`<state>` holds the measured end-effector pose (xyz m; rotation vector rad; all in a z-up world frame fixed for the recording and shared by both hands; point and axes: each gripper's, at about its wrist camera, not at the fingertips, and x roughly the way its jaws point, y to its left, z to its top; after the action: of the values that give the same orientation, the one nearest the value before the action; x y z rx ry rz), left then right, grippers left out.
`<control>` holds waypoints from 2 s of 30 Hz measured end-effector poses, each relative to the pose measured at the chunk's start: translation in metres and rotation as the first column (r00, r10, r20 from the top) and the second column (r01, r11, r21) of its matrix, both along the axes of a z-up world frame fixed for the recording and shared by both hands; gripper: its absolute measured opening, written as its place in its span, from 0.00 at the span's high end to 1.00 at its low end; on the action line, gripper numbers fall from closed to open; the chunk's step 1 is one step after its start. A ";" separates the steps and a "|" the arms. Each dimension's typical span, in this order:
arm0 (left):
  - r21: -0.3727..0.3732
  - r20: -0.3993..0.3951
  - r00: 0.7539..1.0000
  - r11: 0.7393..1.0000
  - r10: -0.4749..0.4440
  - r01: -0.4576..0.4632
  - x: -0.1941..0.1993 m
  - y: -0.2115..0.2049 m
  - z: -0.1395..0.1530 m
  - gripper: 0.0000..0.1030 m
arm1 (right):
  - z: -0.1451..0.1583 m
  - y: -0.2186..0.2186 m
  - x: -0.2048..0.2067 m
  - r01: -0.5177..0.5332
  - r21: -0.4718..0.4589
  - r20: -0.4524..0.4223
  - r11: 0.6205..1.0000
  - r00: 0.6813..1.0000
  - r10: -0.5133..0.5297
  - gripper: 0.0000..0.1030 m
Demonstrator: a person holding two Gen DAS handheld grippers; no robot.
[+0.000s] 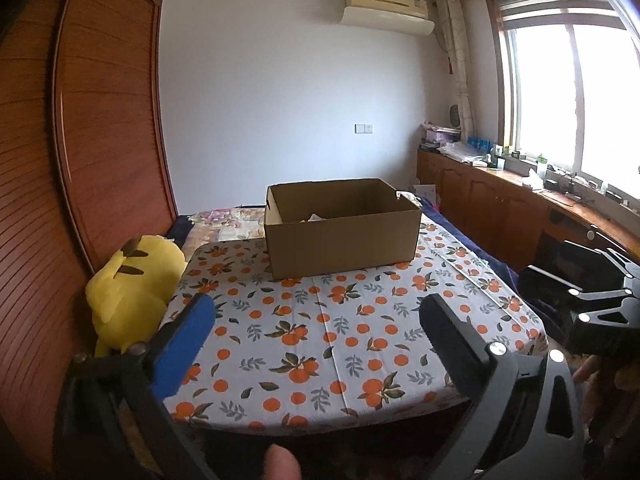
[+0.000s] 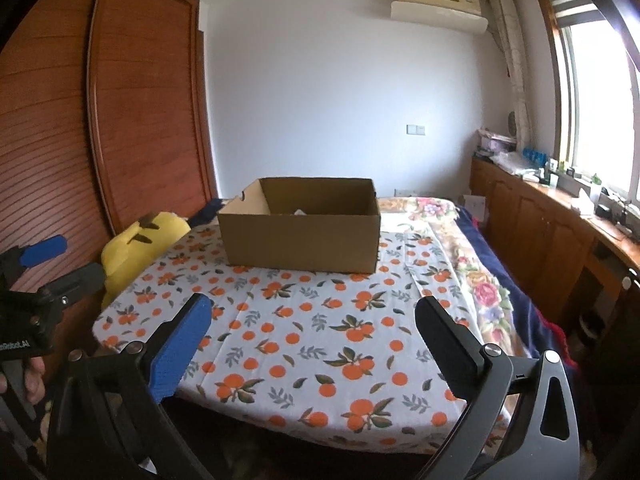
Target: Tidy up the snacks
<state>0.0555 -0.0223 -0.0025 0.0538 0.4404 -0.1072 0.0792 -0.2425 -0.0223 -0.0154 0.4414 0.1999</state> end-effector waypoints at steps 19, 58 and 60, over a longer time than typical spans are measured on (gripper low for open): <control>0.052 -0.040 0.998 0.997 0.057 -0.055 -0.022 0.000 -0.030 0.00 | -0.019 -0.024 -0.027 0.079 0.016 -0.004 0.997 0.997 -0.079 0.00; 0.034 0.006 0.997 0.997 0.072 -0.073 -0.032 0.005 -0.015 0.00 | -0.005 -0.020 -0.032 0.090 0.007 0.023 0.996 0.996 -0.090 0.00; 0.033 0.011 0.997 0.997 0.075 -0.075 -0.033 0.006 -0.014 0.00 | -0.005 -0.019 -0.032 0.089 0.007 0.024 0.996 0.996 -0.089 0.00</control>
<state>0.0221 -0.0165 -0.0162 0.0701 0.4338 -0.0255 0.0476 -0.2619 -0.0271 0.0076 0.4160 0.1135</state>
